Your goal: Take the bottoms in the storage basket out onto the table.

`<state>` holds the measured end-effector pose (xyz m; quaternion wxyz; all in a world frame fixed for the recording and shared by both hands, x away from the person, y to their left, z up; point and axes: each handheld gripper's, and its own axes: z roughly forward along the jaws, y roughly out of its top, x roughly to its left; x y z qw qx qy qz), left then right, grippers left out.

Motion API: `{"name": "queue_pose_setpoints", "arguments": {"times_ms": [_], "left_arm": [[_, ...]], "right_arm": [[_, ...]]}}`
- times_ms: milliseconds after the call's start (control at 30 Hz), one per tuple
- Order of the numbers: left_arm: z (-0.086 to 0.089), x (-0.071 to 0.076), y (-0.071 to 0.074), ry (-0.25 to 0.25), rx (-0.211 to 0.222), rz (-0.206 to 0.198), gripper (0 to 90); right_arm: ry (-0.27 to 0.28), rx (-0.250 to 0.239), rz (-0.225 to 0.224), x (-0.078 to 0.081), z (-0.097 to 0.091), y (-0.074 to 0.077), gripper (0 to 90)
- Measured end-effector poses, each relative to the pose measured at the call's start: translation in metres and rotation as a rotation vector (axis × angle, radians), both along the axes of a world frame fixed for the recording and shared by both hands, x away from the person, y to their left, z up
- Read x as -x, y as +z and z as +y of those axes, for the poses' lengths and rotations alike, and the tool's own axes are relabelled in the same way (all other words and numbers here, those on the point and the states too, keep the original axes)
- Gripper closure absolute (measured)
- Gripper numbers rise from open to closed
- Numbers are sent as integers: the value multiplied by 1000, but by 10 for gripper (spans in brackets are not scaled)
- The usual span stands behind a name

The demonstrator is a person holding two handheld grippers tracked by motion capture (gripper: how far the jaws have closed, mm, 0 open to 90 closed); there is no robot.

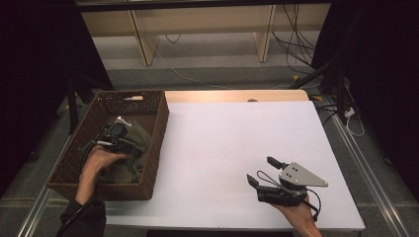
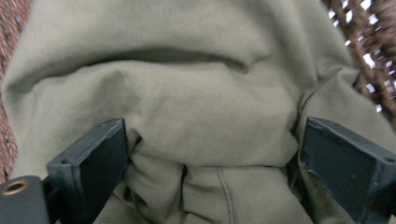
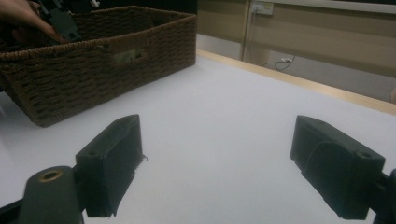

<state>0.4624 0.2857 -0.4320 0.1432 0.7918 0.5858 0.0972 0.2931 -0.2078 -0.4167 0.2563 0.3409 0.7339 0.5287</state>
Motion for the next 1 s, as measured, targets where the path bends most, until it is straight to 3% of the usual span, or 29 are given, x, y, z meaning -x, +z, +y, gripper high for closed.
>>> {"name": "queue_pose_setpoints", "arguments": {"times_ms": [167, 233, 433, 600, 733, 1000], "left_arm": [[8, -2, -13, 31, -5, 41, 114], [9, -1, -11, 36, 6, 33, 160], [11, -2, -14, 41, 17, 55, 169], [5, -2, -20, 9, -26, 93, 135], [4, -2, -22, -3, -38, 99, 144], [5, -2, -23, -20, -62, 87, 260]], "right_arm": [[-1, 2, 2, 0, 1, 0, 177], [0, -1, 0, -1, 0, 0, 178], [-1, -4, 1, 0, -1, 0, 179], [-2, -1, 3, 0, 0, -1, 181], [-3, 2, 0, 0, 1, -1, 184], [-3, -1, -11, 1, 1, -1, 192]]}}
